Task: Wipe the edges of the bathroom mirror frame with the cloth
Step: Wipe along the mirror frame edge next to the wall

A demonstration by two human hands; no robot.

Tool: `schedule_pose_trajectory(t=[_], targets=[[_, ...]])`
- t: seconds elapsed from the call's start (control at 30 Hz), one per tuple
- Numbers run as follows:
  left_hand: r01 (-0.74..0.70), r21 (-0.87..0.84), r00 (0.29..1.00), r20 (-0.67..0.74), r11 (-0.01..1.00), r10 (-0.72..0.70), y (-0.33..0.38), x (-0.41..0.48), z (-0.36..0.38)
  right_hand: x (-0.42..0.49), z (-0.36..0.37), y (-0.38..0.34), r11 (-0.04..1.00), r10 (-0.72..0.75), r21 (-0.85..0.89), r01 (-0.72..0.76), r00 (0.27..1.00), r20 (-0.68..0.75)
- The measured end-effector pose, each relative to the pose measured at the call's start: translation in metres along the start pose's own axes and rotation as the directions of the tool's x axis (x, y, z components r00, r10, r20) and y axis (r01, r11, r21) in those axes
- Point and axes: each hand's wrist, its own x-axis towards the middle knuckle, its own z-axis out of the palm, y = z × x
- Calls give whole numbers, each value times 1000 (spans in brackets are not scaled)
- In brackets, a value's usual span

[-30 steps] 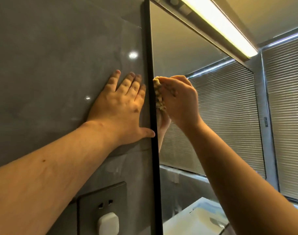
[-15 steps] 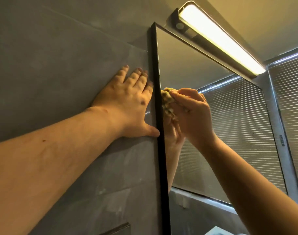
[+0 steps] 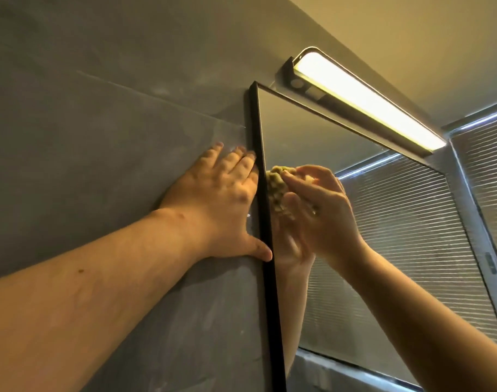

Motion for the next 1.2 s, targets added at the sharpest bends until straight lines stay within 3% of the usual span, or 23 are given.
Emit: schedule_pose_trajectory(t=[0.3, 0.47, 0.53, 0.63, 0.77, 1.2], targets=[[-28, -49, 998, -50, 998, 26, 1, 0, 3, 75, 23, 13, 996, -63, -69, 57, 994, -87], [-25, -74, 997, -77, 997, 19, 2, -1, 0, 140, 24, 20, 994, 59, -92, -53, 996, 60], [-30, -84, 996, -85, 996, 23, 2, -2, 0, 153, 27, 23, 996, 57, -69, -56, 998, 16], [-33, -90, 996, -85, 995, 25, 2, -3, -1, 155, 33, 27, 999, 50, 3, -50, 994, -97], [-31, -86, 996, -83, 996, 24, 1, -4, -3, 148, 36, 17, 996, 59, 80, -49, 989, -136], [-44, -157, 993, -118, 987, 26, 0, -3, 5, 116, 27, -13, 984, 175, 12, -176, 984, 22]])
